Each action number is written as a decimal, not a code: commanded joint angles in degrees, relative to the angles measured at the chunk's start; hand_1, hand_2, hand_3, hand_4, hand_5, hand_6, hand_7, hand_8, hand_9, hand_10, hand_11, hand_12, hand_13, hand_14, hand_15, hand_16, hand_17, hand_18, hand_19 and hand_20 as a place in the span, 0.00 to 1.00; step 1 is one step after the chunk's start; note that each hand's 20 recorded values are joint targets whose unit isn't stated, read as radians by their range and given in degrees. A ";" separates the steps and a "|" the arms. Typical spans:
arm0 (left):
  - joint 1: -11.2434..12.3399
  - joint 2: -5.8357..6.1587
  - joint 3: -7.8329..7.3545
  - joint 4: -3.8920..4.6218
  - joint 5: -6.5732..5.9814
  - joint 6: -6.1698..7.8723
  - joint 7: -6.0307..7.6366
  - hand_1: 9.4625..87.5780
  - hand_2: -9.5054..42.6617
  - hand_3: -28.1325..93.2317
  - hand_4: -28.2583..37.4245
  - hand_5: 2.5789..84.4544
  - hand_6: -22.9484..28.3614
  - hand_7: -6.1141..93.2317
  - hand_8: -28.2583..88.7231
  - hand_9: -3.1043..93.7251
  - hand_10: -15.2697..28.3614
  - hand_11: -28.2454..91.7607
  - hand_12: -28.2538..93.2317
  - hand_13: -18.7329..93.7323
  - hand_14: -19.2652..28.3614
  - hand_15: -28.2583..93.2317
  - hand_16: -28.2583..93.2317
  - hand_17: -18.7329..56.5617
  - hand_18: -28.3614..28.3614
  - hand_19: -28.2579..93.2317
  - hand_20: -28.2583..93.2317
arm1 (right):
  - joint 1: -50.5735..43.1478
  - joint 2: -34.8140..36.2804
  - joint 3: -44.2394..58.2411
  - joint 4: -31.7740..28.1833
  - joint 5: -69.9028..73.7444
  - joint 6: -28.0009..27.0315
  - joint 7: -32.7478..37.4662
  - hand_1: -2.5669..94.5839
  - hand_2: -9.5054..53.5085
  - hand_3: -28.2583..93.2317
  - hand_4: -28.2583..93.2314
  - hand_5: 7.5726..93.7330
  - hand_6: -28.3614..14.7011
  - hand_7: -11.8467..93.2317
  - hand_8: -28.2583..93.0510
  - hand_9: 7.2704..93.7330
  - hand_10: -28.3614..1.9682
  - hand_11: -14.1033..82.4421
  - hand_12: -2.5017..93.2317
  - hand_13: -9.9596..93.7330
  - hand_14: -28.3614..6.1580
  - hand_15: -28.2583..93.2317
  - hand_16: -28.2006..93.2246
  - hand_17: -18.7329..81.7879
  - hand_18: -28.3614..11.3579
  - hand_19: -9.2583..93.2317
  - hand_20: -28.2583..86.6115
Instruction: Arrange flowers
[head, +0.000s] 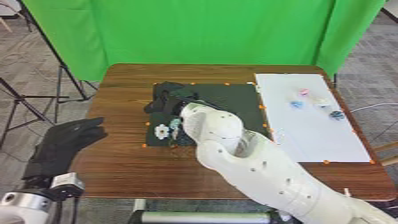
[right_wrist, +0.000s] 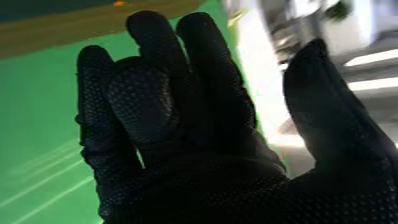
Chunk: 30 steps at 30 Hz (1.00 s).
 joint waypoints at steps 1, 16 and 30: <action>0.81 -1.74 0.24 -0.39 0.05 0.39 0.52 0.27 0.24 0.88 0.20 0.62 0.76 0.21 0.16 0.49 0.87 0.60 0.32 0.43 0.98 0.76 0.12 0.13 0.87 0.72 0.35 | -4.00 7.69 1.74 -3.79 -10.78 -6.46 -10.34 0.19 0.34 0.88 0.04 0.70 0.48 0.30 0.15 0.65 0.23 0.40 0.21 0.73 0.40 0.88 0.38 0.45 0.13 0.95 0.23; -0.33 -3.01 -0.04 0.08 0.52 -1.16 -0.31 0.27 0.24 0.88 0.20 0.62 0.76 0.21 0.16 0.49 0.87 0.60 0.32 0.43 0.98 0.76 0.12 0.12 0.87 0.72 0.35 | -10.27 7.67 2.58 -1.29 -22.22 -3.26 -19.01 0.15 0.39 0.86 0.02 0.71 0.50 0.25 0.14 0.58 0.40 0.27 0.17 0.69 0.36 0.87 0.37 0.42 0.10 0.91 0.28; -2.40 -3.12 1.17 0.67 0.80 -2.07 -0.99 0.27 0.24 0.89 0.20 0.62 0.76 0.21 0.16 0.49 0.87 0.60 0.32 0.43 0.98 0.76 0.12 0.13 0.87 0.72 0.35 | -9.90 5.96 1.85 0.91 -24.49 -1.27 -18.31 0.14 0.41 0.86 0.02 0.69 0.50 0.23 0.14 0.57 0.42 0.26 0.16 0.70 0.38 0.87 0.37 0.42 0.10 0.90 0.31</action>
